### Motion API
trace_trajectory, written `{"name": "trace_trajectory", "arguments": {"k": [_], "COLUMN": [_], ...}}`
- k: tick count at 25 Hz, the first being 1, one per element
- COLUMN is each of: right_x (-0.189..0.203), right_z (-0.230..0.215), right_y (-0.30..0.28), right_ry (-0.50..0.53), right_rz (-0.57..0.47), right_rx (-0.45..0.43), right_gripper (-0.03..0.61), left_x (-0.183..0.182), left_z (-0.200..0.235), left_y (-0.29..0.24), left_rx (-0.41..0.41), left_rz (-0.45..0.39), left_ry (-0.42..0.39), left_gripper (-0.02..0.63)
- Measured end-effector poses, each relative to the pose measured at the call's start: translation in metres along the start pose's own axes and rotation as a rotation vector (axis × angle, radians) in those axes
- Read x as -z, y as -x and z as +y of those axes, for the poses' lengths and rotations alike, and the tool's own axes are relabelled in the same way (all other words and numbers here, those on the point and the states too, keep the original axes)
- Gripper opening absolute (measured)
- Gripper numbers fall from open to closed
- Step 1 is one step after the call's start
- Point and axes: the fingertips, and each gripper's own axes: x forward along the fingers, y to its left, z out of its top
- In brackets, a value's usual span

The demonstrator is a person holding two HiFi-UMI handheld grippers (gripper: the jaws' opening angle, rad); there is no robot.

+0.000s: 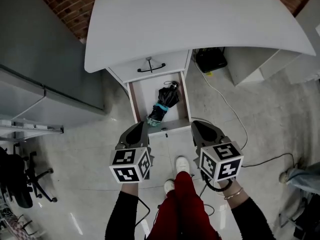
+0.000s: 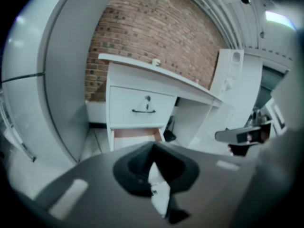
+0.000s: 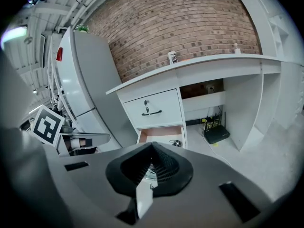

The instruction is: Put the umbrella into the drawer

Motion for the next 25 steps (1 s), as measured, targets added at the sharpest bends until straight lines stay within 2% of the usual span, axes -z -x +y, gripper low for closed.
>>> {"name": "trace_trajectory", "arguments": {"k": [10, 17, 25], "right_x": [-0.030, -0.048, -0.068], "right_z": [0.033, 0.066, 0.095], "right_y": [0.060, 0.109, 0.156], "right_ry": [0.028, 0.092, 0.092], "right_rz": [-0.101, -0.169, -0.247], "right_rx": [-0.030, -0.031, -0.076], "right_gripper": [0.002, 0.002, 0.002], "left_x": [-0.038, -0.053, -0.074], "left_z": [-0.024, -0.030, -0.044], "left_y": [0.081, 0.137, 0.196], "left_rx": [0.028, 0.031, 0.021], "left_rz": [-0.128, -0.178, -0.248], "left_ry": [0.002, 0.010, 0.016], "left_gripper": [0.003, 0.003, 0.003]}}
